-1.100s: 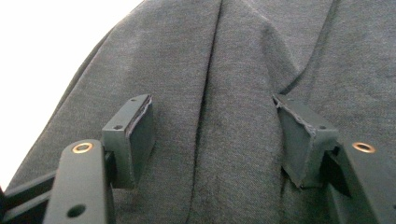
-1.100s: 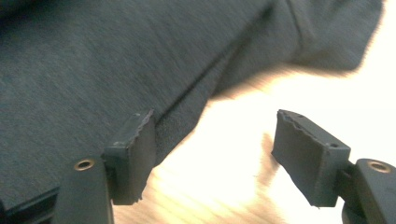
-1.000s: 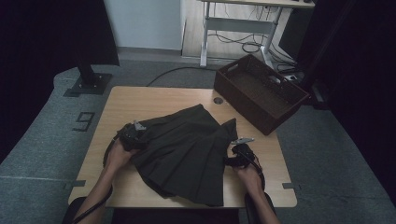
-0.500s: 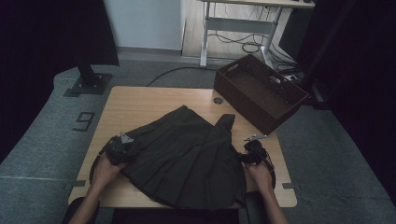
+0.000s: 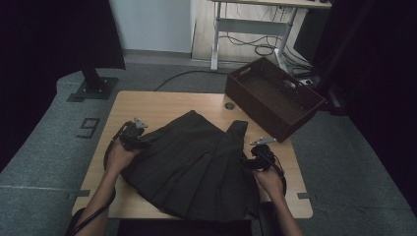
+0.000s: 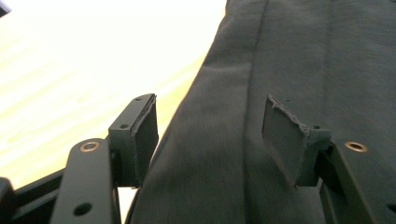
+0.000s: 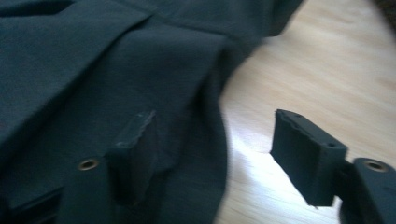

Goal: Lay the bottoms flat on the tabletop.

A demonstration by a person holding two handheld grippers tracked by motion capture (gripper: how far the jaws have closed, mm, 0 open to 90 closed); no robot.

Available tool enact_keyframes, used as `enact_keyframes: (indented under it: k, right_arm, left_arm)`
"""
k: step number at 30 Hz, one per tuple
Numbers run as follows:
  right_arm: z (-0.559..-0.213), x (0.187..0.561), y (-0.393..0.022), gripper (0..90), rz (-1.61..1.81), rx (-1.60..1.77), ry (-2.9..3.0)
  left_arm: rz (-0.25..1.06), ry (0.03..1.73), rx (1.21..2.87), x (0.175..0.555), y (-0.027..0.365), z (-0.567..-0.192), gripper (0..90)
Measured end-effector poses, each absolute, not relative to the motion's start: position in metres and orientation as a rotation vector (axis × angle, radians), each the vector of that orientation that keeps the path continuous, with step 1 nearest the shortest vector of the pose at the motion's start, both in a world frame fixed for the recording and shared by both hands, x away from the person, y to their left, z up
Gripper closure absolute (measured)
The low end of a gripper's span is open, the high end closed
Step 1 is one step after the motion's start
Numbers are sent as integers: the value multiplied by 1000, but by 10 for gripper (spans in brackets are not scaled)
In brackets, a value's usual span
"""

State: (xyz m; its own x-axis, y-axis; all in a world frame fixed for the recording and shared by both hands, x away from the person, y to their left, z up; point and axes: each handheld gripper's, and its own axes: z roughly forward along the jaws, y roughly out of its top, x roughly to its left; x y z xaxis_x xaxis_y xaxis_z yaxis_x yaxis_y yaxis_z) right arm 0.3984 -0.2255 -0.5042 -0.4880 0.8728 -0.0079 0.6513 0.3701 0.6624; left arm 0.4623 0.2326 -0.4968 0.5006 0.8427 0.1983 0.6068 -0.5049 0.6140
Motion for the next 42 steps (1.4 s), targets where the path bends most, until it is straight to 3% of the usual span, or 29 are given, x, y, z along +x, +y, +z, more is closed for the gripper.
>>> enact_keyframes:
  k: [4,8,11,15,25,26,28,30,33,36,39,42]
  right_arm:
    - [-520,399,-216,289,811,1331,2321]
    - [-535,398,-216,305,786,1334,2326]
    - [-535,401,-222,359,813,1345,2338]
    - [-535,410,-229,360,778,1361,2298]
    - [-532,446,-242,361,679,1409,2226]
    - [-531,447,-241,385,672,1411,2228]
    - [-529,446,-238,516,690,1398,2272]
    - [-528,442,-235,621,729,1401,2325]
    - [-528,436,-230,674,744,1382,2367]
    - [-528,427,-227,683,785,1378,2398]
    - [-529,420,-226,672,839,1369,2420]
    - [-530,415,-225,581,870,1357,2440]
  left_arm:
    - [654,1249,2354,476,236,-524,364]
    - [673,1276,2311,472,246,-525,385]
    - [758,1282,2357,467,249,-524,405]
    - [798,1327,2350,459,257,-524,420]
    - [768,1386,2360,424,262,-521,458]
    - [762,1372,2374,420,259,-521,458]
    - [697,1331,2379,415,258,-519,449]
    - [666,1328,2372,418,260,-519,393]
    - [632,1381,2323,429,266,-521,381]
    - [537,1413,2272,437,271,-521,429]
    - [540,1403,2282,433,267,-521,494]
    - [534,1400,2291,422,261,-520,532]
